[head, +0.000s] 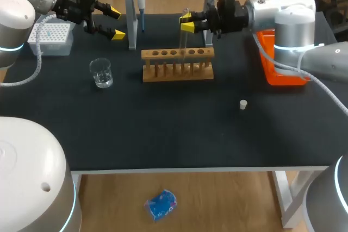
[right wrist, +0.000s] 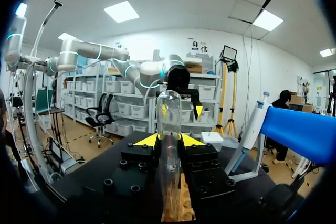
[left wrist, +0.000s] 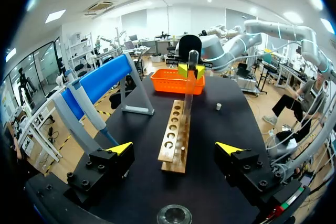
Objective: Invert the test tube, pick up the pipette, mount the tip to pipette, aspirate from beaker and dispense into the tube, eject the tip, return the pipette, and cap with the stopper.
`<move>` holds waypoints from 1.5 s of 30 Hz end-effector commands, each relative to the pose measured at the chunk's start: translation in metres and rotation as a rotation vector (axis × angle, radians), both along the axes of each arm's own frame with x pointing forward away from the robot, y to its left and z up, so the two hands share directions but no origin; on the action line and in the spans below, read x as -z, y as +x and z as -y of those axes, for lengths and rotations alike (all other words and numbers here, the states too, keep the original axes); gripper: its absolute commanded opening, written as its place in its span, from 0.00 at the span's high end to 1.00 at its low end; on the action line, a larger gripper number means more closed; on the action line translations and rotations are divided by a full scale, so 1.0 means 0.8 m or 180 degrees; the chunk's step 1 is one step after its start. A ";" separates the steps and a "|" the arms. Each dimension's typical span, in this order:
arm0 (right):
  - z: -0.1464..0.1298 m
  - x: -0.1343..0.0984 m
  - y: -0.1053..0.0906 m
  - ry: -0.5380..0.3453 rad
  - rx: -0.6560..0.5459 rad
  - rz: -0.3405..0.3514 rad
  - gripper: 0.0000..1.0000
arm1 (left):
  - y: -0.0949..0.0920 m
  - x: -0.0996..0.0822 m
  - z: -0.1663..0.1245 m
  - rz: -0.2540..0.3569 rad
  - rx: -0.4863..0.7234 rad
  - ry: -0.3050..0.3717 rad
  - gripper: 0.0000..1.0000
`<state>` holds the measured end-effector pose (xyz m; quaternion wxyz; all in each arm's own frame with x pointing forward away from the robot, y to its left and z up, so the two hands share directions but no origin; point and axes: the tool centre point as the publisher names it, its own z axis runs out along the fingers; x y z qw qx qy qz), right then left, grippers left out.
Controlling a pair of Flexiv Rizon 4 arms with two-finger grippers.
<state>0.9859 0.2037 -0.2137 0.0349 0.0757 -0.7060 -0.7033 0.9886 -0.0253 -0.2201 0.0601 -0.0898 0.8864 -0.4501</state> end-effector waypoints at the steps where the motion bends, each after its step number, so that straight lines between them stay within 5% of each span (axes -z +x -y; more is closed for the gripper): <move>1: 0.011 -0.019 -0.011 -0.0052 0.0038 0.0003 1.00 | 0.000 -0.001 -0.001 -0.0011 0.0007 0.0007 0.00; 15: 0.029 -0.062 -0.068 -0.0080 0.0020 -0.0025 1.00 | 0.000 -0.001 -0.001 -0.0011 0.0007 0.0007 0.00; 19: 0.030 -0.063 -0.073 -0.0128 -0.0018 -0.0322 1.00 | 0.000 -0.001 -0.001 -0.0011 0.0007 0.0007 0.00; 22: 0.031 -0.063 -0.075 -0.0139 -0.0088 -0.0764 1.00 | -0.021 -0.015 0.010 0.1008 0.0133 0.0466 0.00; 26: 0.031 -0.063 -0.076 -0.0166 -0.0237 -0.1282 1.00 | -0.043 -0.021 0.021 0.1497 0.0288 0.0521 0.00; 28: 0.031 -0.062 -0.078 -0.0176 -0.0279 -0.1601 1.00 | -0.048 -0.023 0.025 0.1432 0.0324 0.0567 0.00; 41: 0.033 -0.063 -0.075 -0.0243 -0.0196 -0.1519 1.00 | -0.048 -0.023 0.025 0.1432 0.0324 0.0567 0.00; 45: 0.039 -0.064 -0.069 0.0011 -0.0114 -0.2640 1.00 | -0.065 -0.029 0.039 0.2275 0.0644 -0.0035 0.00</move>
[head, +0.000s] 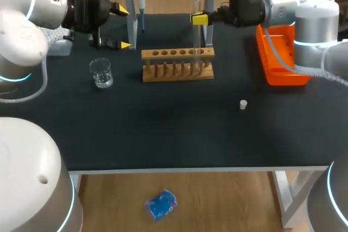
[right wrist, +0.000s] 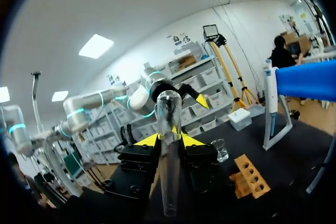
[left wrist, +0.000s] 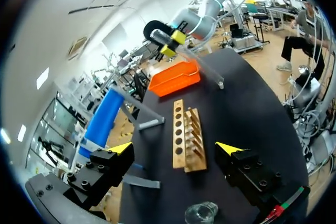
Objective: Invert the test tube, pick up the pipette, mount the tip to pipette, aspirate from beaker and dispense into the tube, eject the tip, return the pipette, and cap with the stopper.
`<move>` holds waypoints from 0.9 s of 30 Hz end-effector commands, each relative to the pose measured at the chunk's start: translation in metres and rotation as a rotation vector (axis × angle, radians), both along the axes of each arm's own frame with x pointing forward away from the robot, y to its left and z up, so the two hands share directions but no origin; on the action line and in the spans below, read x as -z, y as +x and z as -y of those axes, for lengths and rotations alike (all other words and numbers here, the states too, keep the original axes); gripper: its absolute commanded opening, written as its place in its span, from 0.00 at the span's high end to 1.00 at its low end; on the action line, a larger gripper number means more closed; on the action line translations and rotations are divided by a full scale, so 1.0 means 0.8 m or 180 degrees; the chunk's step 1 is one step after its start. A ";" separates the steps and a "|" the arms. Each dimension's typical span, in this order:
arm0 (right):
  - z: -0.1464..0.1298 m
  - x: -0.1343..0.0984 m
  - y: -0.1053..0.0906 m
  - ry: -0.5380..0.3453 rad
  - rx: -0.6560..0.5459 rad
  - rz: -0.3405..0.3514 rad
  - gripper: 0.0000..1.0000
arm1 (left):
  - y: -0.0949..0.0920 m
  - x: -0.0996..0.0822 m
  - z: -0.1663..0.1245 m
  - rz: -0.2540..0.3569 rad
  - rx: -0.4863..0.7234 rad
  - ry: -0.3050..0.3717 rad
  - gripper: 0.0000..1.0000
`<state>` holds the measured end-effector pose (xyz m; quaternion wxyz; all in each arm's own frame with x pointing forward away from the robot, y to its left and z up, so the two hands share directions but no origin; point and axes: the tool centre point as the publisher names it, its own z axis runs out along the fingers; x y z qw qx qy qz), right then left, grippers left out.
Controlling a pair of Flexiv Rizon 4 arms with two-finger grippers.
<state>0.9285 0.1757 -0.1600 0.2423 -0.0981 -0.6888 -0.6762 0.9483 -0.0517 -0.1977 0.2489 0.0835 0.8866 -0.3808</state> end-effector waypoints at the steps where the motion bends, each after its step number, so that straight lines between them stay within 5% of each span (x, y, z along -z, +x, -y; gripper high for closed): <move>1: 0.004 0.001 0.004 0.0209 0.0142 -0.1234 1.00 | -0.021 -0.004 0.008 0.0904 0.0623 -0.0712 0.00; 4: 0.004 0.000 0.005 0.0285 0.0230 -0.2273 1.00 | -0.036 -0.008 0.016 0.1105 0.1047 -0.0932 0.00; 5: 0.004 -0.001 0.005 0.0272 0.0181 -0.2468 1.00 | -0.036 -0.007 0.019 0.1020 0.1113 -0.0877 0.00; 6: 0.004 -0.002 0.005 0.0239 0.0178 -0.2406 1.00 | -0.036 -0.003 0.023 0.0787 0.1167 -0.0787 0.00; 7: 0.004 -0.004 0.007 0.0309 0.0239 -0.2280 1.00 | -0.036 -0.003 0.023 0.0787 0.1167 -0.0787 0.00; 18: 0.004 -0.004 0.007 0.0309 0.0239 -0.2280 1.00 | -0.036 -0.003 0.023 0.0787 0.1167 -0.0787 0.00; 19: 0.004 -0.003 0.010 0.0344 0.0228 -0.2476 1.00 | -0.039 -0.004 0.027 0.1102 0.1257 -0.0684 0.00; 21: 0.004 -0.005 0.015 0.0372 0.0217 -0.2854 1.00 | -0.046 -0.014 0.033 0.1528 0.1306 -0.0839 0.00; 22: 0.003 -0.007 0.018 0.0367 0.0204 -0.2958 1.00 | -0.050 -0.013 0.035 0.1833 0.1465 -0.0605 0.00; 27: 0.001 -0.014 0.018 0.0069 0.0060 -0.3547 1.00 | -0.060 -0.013 0.041 0.2865 0.1497 -0.0366 0.00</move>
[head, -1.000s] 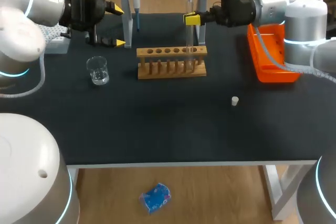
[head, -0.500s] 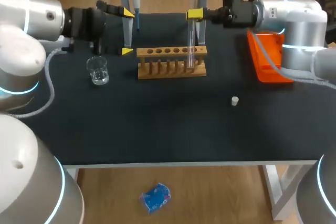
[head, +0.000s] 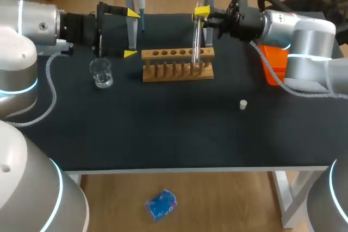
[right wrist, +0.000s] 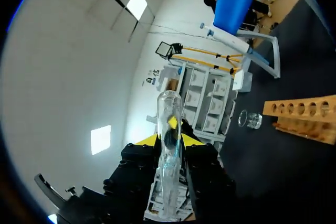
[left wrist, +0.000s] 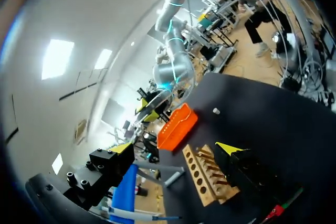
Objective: Invert the test tube, pick up the pipette, mount the tip to pipette, aspirate from beaker and dispense into the tube, eject the tip, return the pipette, and cap with the stopper.
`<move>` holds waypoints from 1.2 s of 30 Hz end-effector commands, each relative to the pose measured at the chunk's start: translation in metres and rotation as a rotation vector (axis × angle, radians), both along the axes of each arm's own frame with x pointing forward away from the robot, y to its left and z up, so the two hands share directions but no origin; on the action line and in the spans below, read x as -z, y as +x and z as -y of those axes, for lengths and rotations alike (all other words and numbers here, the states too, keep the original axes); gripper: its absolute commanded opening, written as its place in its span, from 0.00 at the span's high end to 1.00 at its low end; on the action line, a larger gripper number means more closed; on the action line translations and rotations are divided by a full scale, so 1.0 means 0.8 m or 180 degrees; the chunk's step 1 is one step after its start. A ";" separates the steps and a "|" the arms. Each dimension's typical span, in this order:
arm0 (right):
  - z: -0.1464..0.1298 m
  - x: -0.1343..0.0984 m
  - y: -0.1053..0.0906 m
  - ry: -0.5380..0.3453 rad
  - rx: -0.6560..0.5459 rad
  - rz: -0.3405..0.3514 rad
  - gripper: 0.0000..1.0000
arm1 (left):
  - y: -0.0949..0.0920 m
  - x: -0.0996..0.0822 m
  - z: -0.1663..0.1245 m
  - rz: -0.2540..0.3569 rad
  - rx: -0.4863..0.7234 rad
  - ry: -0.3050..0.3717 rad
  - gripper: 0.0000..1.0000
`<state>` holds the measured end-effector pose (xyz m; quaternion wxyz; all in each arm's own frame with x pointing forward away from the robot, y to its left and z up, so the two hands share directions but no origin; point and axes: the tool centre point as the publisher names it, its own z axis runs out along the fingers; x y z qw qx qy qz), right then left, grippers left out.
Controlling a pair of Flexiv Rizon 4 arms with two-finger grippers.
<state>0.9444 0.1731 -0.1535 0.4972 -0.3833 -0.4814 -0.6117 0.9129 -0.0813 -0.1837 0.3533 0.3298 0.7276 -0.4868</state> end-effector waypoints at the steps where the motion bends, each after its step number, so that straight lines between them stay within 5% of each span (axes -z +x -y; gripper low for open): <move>1: -0.003 -0.007 -0.002 -0.0172 -0.0255 -0.0727 1.00 | -0.019 0.004 0.006 0.1655 -0.0102 -0.0031 0.00; 15: -0.003 -0.007 -0.002 -0.0172 -0.0255 -0.0727 1.00 | -0.021 0.006 0.007 0.1736 -0.0131 0.0029 0.00; 17: -0.003 -0.007 -0.002 -0.0172 -0.0255 -0.0727 1.00 | -0.028 0.002 0.016 0.1796 -0.0096 -0.0145 0.00; 18: -0.003 -0.007 -0.002 -0.0172 -0.0255 -0.0727 1.00 | -0.030 0.001 0.021 0.1979 -0.0076 0.0063 0.00; 20: -0.004 0.000 0.000 -0.0087 -0.0247 -0.0764 1.00 | -0.035 0.000 0.027 0.2005 -0.0082 -0.0101 0.00; 26: -0.002 0.020 0.005 -0.0184 -0.0210 -0.0726 1.00 | -0.050 -0.008 0.045 0.2335 0.0029 0.0184 0.00; 31: -0.003 0.030 0.011 -0.0197 -0.0190 -0.0725 1.00 | -0.055 -0.011 0.061 0.2331 0.0063 0.0291 0.00; 36: -0.008 0.037 0.016 -0.0205 -0.0209 -0.0702 1.00 | -0.062 -0.006 0.089 0.2201 0.0142 0.0148 0.00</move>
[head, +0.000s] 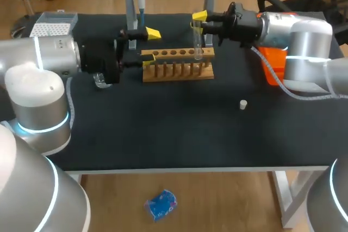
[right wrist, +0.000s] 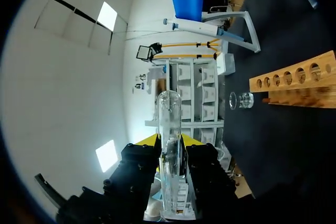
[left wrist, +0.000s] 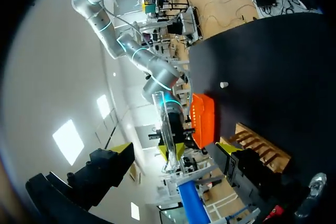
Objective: Invert the test tube, pick up the pipette, mount the tip to pipette, aspirate from beaker and dispense into the tube, eject the tip, return the pipette, and cap with the stopper.
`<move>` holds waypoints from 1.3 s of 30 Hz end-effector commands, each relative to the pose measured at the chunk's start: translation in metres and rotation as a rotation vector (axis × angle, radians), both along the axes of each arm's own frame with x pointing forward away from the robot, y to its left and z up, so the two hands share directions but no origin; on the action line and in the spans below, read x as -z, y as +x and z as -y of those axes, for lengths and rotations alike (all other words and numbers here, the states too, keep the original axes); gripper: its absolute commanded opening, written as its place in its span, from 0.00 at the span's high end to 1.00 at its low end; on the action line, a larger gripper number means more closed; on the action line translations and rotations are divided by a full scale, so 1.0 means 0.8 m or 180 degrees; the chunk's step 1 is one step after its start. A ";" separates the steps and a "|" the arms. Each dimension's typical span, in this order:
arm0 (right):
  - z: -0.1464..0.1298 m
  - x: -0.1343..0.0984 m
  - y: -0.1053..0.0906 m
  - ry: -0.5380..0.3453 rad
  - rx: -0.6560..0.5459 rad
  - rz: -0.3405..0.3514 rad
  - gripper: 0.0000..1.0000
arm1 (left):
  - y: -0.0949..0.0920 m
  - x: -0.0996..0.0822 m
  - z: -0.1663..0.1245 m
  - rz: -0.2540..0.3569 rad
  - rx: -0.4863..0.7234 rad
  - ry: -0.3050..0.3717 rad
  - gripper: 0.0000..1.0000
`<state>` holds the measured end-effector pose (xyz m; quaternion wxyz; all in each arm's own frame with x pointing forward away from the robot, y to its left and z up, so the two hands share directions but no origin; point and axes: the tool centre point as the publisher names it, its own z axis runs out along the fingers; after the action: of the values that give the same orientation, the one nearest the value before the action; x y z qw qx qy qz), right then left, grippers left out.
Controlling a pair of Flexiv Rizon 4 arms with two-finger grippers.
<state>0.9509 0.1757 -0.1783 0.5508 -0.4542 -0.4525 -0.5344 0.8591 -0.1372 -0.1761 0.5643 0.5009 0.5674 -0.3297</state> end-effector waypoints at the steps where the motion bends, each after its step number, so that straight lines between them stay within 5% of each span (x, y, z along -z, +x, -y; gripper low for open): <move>1: -0.006 0.006 0.009 0.0020 -0.0050 0.0025 1.00 | 0.004 0.005 0.025 -0.0058 0.0044 -0.0036 0.00; 11: -0.018 0.008 0.015 0.0014 -0.0129 0.0079 1.00 | 0.015 0.007 0.071 -0.0075 0.0138 -0.0287 0.00; 25: -0.018 0.008 0.015 0.0014 -0.0129 0.0079 1.00 | 0.014 0.009 0.074 -0.0067 0.0138 -0.0288 0.00; 39: -0.043 0.015 0.028 -0.0295 -0.0362 0.0068 1.00 | 0.013 0.021 0.098 -0.0140 0.0266 -0.0266 0.00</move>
<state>0.9680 0.2096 -0.1917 0.5510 -0.4500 -0.5011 -0.4928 0.8665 -0.2143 -0.1926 0.5614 0.4896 0.5427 -0.3881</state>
